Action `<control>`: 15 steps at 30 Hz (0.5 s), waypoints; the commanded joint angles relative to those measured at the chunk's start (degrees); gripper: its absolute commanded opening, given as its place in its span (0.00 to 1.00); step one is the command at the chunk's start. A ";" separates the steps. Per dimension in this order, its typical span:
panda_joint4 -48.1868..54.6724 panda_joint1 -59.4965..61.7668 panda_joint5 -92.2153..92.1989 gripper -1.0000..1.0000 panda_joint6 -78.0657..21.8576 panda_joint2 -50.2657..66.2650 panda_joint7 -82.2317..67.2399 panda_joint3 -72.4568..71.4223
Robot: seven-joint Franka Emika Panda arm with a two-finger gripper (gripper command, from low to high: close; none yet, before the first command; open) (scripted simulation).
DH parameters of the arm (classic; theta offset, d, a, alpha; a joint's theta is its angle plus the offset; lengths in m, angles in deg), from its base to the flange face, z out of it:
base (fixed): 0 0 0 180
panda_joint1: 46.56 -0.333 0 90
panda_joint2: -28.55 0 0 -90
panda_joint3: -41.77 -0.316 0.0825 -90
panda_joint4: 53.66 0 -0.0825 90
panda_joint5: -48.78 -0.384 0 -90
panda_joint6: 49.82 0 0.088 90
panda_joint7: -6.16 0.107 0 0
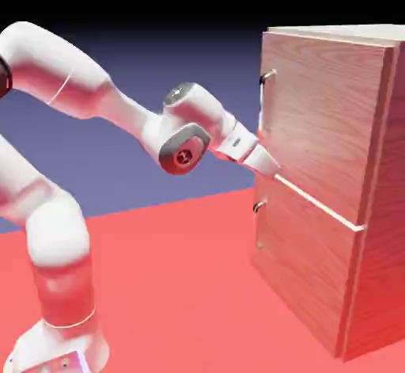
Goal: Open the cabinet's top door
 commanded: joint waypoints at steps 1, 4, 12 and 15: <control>0.20 1.05 -2.50 0.50 -0.41 -1.00 -1.20 -1.17; 0.79 4.20 -9.97 0.50 -1.66 -4.01 -4.78 -4.68; 2.37 12.60 -29.91 0.50 -4.96 -12.04 -14.34 -14.05; 2.96 15.75 -37.39 0.50 -6.21 -15.04 -17.92 -17.56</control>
